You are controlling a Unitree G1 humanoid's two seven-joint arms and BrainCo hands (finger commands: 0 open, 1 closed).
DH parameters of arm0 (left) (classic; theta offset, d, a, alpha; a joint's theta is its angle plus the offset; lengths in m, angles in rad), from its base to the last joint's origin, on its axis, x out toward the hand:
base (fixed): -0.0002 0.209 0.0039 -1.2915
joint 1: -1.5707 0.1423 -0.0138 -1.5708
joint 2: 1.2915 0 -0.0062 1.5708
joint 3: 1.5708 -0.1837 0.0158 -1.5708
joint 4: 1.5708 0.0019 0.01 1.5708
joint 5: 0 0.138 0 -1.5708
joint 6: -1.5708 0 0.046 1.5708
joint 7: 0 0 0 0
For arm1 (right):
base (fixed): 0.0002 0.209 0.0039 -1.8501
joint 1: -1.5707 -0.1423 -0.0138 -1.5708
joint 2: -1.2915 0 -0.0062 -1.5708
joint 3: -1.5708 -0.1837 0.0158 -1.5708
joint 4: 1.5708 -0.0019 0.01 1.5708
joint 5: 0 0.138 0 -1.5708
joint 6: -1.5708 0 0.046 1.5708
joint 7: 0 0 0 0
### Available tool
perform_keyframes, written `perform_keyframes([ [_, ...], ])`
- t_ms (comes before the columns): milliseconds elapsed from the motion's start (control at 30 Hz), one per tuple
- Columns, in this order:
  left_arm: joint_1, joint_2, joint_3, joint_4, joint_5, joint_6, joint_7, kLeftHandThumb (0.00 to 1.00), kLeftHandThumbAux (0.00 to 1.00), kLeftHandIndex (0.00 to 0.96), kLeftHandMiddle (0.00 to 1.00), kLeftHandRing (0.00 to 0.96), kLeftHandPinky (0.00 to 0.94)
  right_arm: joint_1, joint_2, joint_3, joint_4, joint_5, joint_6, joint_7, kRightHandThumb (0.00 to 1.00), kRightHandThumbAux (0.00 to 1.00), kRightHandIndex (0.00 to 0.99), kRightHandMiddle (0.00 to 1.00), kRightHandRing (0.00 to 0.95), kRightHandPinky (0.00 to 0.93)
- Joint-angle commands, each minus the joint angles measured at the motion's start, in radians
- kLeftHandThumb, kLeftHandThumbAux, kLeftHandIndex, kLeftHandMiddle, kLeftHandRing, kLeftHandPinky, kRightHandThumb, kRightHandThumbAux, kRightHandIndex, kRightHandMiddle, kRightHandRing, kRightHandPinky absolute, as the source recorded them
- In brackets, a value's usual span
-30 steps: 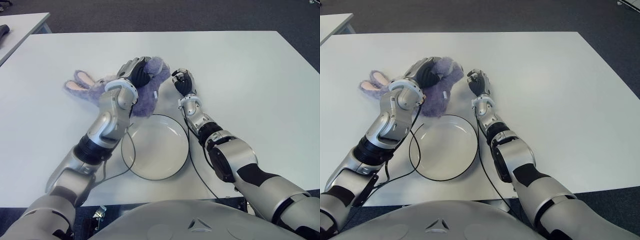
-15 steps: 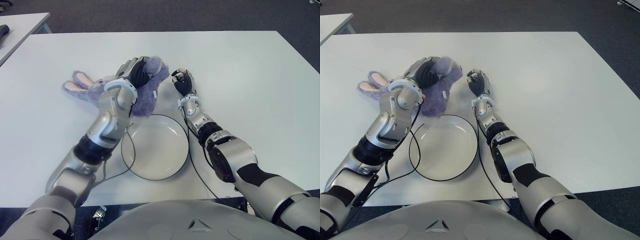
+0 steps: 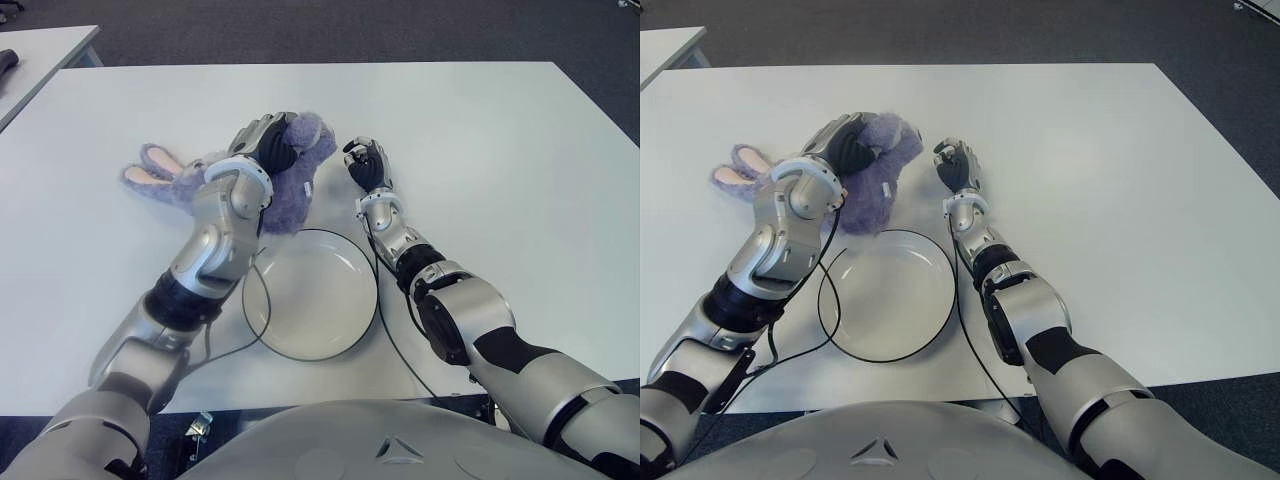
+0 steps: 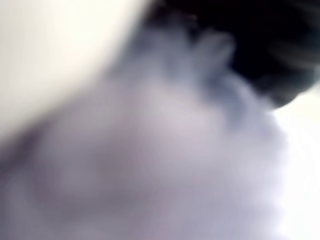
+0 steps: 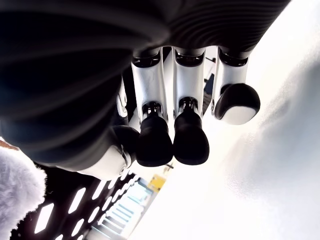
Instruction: Put the doll into the plate.
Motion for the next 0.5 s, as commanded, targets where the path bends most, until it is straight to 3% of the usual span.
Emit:
perform_keyframes([
  [33,0.004,0.028,0.017,-0.183,0.032,0.011,-0.087,0.749,0.691,0.445,0.811,0.829,0.844,0.172,0.128,0.006,0.136,-0.004,0.118,0.002,0.708,0.731,0.411,0.814,0.871,0.88],
  [233,0.045,0.056,0.034,-0.286,0.011,-0.021,-0.136,0.751,0.691,0.445,0.82,0.835,0.841,0.138,0.132,0.013,0.132,0.002,0.147,0.039,0.707,0.732,0.411,0.809,0.855,0.864],
  [500,0.093,0.089,0.065,-0.331,-0.013,-0.125,-0.158,0.751,0.691,0.445,0.827,0.838,0.829,0.14,0.123,-0.01,0.13,0.031,0.156,0.08,0.703,0.734,0.41,0.807,0.847,0.848],
])
